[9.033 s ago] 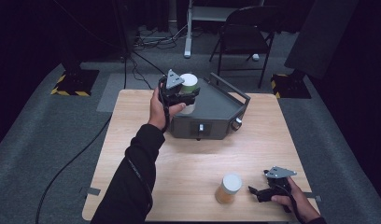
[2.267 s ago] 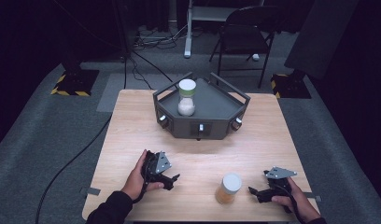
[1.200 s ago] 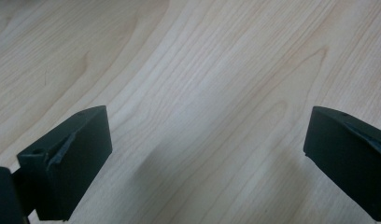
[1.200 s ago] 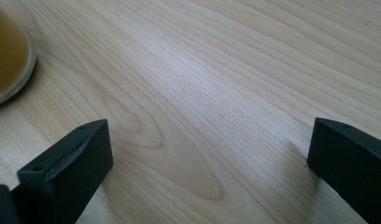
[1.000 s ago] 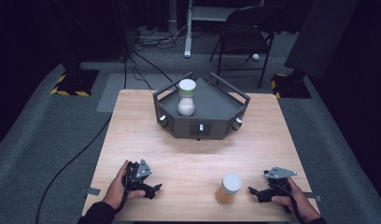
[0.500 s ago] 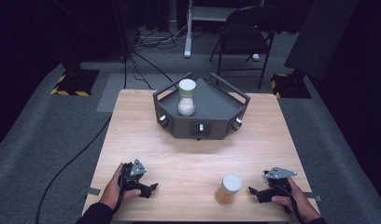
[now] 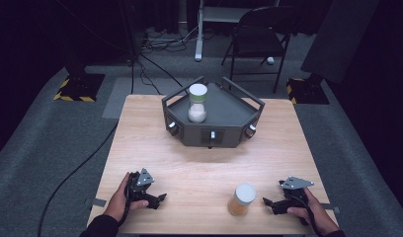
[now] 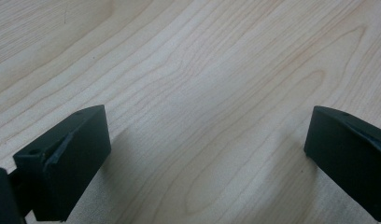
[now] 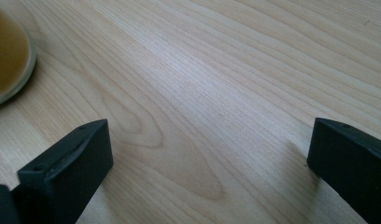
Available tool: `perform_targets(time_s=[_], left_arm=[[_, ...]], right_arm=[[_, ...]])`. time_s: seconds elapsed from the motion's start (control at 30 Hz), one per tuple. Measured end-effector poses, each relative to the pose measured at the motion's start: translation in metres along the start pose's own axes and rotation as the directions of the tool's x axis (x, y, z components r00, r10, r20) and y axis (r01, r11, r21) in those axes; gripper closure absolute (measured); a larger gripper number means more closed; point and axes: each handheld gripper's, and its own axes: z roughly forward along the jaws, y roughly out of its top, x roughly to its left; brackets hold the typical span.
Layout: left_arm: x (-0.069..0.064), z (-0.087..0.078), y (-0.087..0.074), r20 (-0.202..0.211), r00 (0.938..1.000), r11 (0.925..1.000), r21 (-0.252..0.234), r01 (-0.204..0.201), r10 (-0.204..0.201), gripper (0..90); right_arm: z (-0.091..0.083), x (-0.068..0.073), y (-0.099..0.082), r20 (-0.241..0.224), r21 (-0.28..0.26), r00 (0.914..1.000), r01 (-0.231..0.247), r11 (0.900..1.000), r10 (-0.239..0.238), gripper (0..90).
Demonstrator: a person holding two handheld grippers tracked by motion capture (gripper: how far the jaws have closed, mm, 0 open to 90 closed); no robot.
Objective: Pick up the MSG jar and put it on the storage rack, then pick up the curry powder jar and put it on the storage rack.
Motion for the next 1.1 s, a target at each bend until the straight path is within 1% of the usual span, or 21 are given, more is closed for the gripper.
perform_targets(time_s=[0.7, 0.9, 1.1], left_arm=[[-0.0002, -0.0001, 0.0001, -0.001, 1.0000, 1.0000, 0.001, -0.001, 0.001, 0.3], [-0.0009, -0.0002, -0.0001, -0.004, 1.0000, 1.0000, 0.001, 0.002, -0.002, 0.3], [-0.0007, -0.0002, 0.0000, -0.003, 1.0000, 1.0000, 0.000, 0.001, -0.001, 0.3]], right_arm=[[-0.0011, 0.0014, -0.0010, 0.007, 0.000, 1.0000, -0.007, 1.0000, 0.007, 0.0], [-0.0035, 0.0068, -0.0015, 0.030, -0.004, 0.9993, 0.023, 0.9997, -0.023, 0.8], [-0.0098, 0.0101, -0.0008, 0.010, -0.027, 0.9992, 0.038, 0.9989, -0.038, 0.9]])
